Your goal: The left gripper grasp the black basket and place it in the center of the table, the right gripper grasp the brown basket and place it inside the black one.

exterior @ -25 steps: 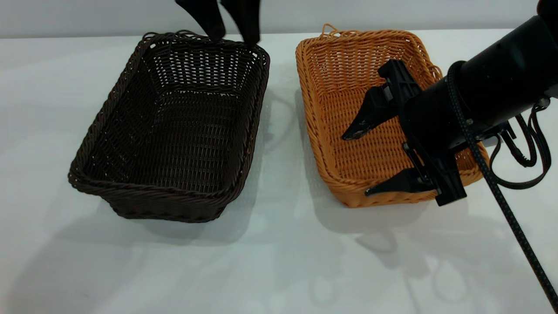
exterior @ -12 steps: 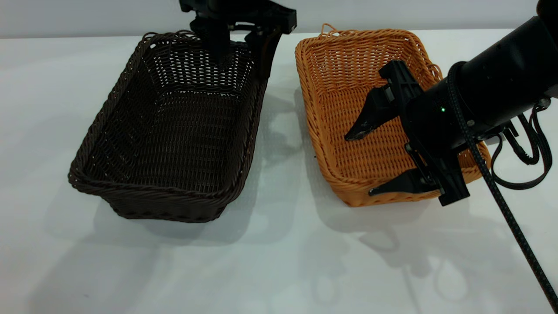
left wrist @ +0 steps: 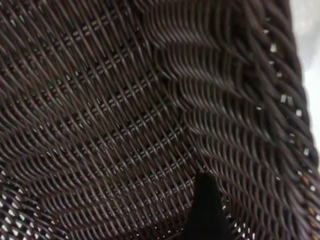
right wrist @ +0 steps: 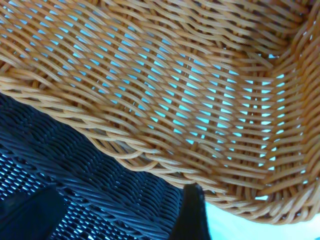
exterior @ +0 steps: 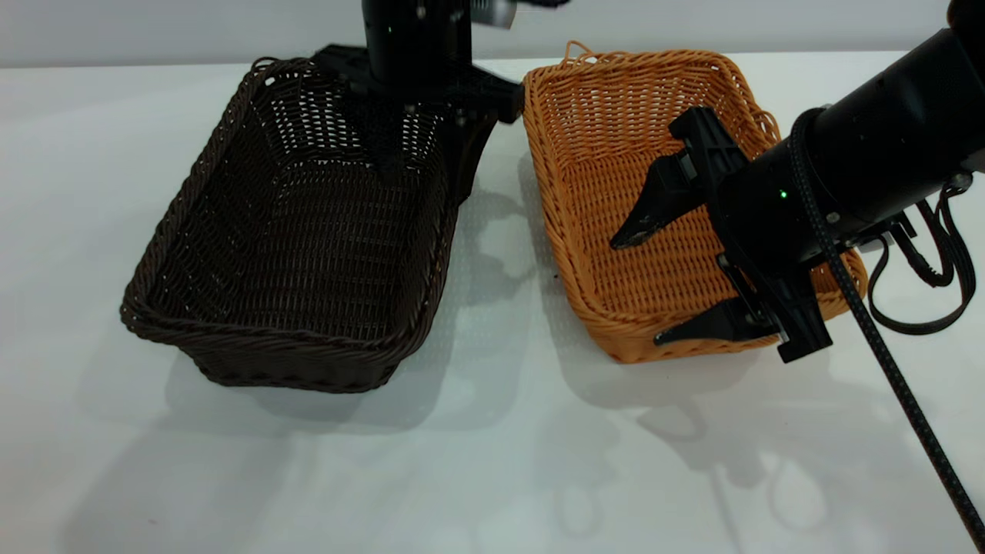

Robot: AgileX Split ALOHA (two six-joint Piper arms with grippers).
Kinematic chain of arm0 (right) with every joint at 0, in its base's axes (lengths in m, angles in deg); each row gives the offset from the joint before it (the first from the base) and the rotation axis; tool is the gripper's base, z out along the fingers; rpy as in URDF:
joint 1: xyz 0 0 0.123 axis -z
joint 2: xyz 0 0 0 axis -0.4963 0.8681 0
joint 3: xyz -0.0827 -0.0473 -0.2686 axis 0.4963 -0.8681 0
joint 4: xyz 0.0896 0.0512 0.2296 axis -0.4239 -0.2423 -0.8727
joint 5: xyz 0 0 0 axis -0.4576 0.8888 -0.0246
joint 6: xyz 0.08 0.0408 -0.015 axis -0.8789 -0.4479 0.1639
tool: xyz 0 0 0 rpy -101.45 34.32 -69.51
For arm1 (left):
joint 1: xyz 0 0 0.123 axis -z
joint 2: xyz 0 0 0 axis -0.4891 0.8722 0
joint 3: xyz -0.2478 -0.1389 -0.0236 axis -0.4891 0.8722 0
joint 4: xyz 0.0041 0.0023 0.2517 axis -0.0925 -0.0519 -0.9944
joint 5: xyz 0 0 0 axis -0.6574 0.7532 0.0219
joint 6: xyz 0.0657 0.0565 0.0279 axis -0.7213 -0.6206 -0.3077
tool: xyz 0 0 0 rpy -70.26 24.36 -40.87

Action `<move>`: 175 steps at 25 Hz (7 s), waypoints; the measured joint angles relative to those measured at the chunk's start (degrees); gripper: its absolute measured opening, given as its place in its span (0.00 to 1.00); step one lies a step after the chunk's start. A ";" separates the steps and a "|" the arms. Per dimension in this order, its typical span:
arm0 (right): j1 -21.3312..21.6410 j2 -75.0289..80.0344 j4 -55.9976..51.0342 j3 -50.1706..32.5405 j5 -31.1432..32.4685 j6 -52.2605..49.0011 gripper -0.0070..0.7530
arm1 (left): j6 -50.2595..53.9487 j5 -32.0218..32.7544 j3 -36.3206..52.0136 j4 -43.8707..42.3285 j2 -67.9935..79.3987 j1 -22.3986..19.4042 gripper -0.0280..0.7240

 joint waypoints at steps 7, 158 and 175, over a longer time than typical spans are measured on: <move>0.00 0.00 0.00 0.00 -0.02 0.06 0.73 | 0.36 -2.01 0.00 1.51 2.96 0.67 0.69; 27.56 2.79 53.53 50.53 25.65 -5.56 0.09 | -46.24 0.29 0.10 5.91 3.43 11.54 0.47; 29.62 2.98 57.83 50.55 28.95 -2.35 0.09 | -35.02 0.29 0.18 5.05 -23.92 11.54 0.76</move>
